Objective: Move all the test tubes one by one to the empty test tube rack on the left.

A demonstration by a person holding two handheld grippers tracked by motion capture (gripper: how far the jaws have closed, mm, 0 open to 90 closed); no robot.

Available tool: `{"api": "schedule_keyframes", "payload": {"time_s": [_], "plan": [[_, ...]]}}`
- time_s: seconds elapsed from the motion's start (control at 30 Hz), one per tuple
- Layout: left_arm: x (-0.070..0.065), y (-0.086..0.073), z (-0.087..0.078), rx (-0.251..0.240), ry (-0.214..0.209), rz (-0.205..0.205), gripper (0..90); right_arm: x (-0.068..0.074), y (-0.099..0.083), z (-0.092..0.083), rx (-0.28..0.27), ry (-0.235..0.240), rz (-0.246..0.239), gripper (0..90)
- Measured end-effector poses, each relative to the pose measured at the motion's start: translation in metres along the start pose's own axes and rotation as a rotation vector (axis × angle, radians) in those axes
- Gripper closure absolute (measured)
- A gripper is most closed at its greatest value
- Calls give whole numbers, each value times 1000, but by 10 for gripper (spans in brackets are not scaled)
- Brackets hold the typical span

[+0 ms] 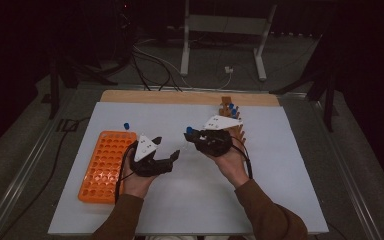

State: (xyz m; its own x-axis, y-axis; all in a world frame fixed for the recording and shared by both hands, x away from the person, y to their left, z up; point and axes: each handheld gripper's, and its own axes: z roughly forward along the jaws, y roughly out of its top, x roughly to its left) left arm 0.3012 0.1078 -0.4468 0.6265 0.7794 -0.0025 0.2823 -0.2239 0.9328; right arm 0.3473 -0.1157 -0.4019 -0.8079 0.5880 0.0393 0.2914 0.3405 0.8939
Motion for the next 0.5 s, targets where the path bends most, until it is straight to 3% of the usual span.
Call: {"api": "schedule_keyframes", "payload": {"time_s": [0.13,0.3,0.5], "plan": [[-6,1,1,-8,-4,46,493,10,2,6,2,31,-4,768],[-7,1,1,-8,-21,66,678,17,2,11,15,66,-3,768],[-9,0,3,1,-39,74,754,19,2,12,18,80,-2,768]]}}
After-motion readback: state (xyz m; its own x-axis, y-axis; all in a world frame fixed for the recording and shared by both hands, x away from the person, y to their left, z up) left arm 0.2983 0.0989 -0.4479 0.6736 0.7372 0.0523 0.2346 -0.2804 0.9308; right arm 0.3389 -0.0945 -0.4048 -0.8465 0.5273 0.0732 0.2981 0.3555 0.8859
